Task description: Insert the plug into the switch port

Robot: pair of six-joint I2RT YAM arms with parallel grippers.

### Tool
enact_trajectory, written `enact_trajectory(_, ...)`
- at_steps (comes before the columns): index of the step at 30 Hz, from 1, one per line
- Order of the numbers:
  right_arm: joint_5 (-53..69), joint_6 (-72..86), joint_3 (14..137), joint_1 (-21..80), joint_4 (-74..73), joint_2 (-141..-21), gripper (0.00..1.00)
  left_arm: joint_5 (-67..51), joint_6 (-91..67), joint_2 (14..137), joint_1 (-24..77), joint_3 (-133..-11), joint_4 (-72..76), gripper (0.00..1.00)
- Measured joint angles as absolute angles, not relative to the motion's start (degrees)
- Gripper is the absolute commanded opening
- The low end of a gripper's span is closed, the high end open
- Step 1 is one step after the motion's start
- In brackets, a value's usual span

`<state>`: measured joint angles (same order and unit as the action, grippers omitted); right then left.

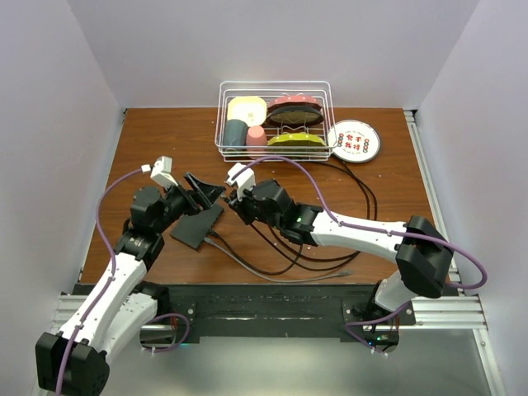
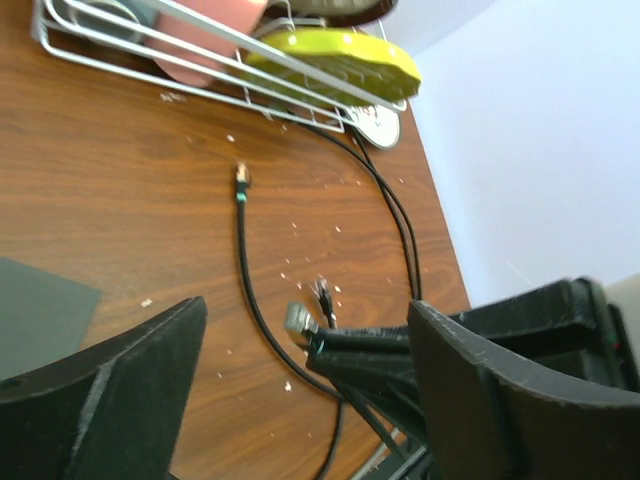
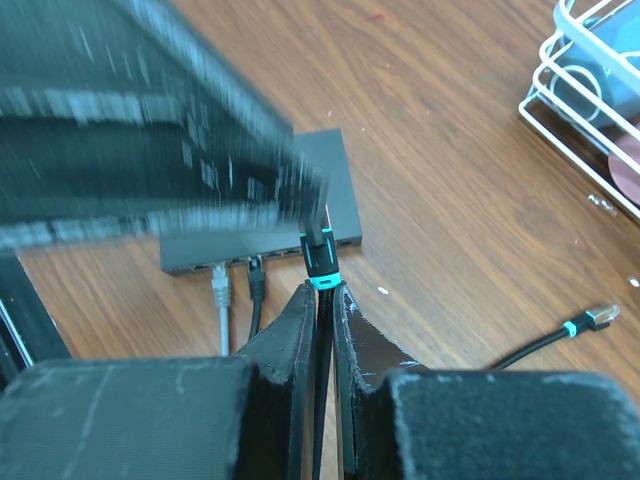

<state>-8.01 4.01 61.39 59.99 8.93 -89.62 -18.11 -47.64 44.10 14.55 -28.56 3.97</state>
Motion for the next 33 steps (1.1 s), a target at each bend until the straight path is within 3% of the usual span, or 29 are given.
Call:
enact_trajectory(10, -8.1, 3.7, 59.5, 60.0, 8.5, -88.6, 0.00, -11.9, -43.9, 44.8, 14.5, -32.8, -2.5, 1.00)
enact_trajectory(24, -8.1, 3.8, 58.1, 60.0, 8.0, -85.1, 0.00, -9.8, -36.9, 53.1, 6.9, -35.5, -6.5, 0.98)
enact_trajectory(33, -7.5, 3.9, 56.6, 60.0, 6.9, -85.4, 0.00, -9.6, -34.9, 56.7, 0.8, -29.5, -3.9, 0.96)
